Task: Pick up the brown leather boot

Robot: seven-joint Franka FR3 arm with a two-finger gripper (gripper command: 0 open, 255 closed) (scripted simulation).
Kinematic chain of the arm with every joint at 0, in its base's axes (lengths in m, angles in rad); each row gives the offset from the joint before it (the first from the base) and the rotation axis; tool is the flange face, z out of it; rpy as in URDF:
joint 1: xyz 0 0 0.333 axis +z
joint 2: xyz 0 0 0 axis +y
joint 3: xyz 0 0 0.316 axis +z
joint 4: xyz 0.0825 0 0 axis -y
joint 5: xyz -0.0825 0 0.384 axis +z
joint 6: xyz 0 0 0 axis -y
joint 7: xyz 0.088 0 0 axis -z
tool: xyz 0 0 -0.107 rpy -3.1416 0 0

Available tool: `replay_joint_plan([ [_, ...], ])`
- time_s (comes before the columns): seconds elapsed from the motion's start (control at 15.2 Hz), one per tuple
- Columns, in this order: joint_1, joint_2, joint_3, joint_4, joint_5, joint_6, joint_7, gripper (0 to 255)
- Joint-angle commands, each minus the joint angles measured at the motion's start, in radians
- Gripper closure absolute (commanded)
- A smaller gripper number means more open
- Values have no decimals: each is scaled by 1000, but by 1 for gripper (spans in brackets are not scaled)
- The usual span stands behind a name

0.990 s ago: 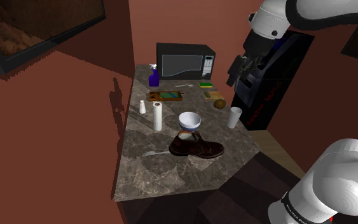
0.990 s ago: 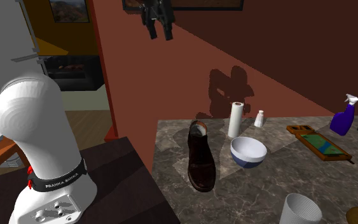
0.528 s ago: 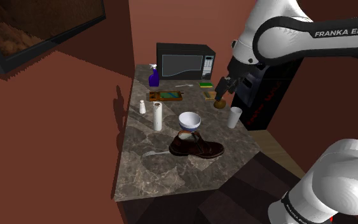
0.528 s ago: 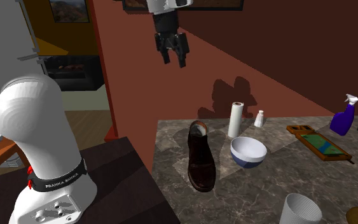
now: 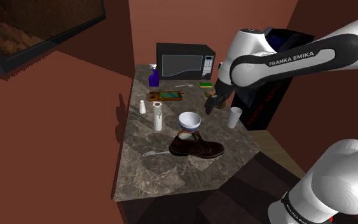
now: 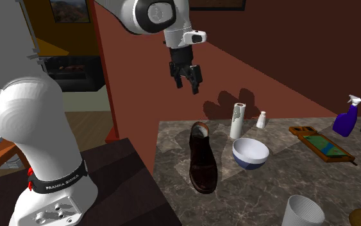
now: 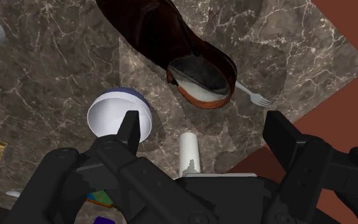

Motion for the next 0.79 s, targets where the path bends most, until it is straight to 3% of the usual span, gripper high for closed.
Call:
replay_joint_plan([
  [0.0, -6, 75, -3, -3, -6, 76, -6, 0],
  [0.73, -34, 513, -20, 77, -55, 409, -15, 0],
])
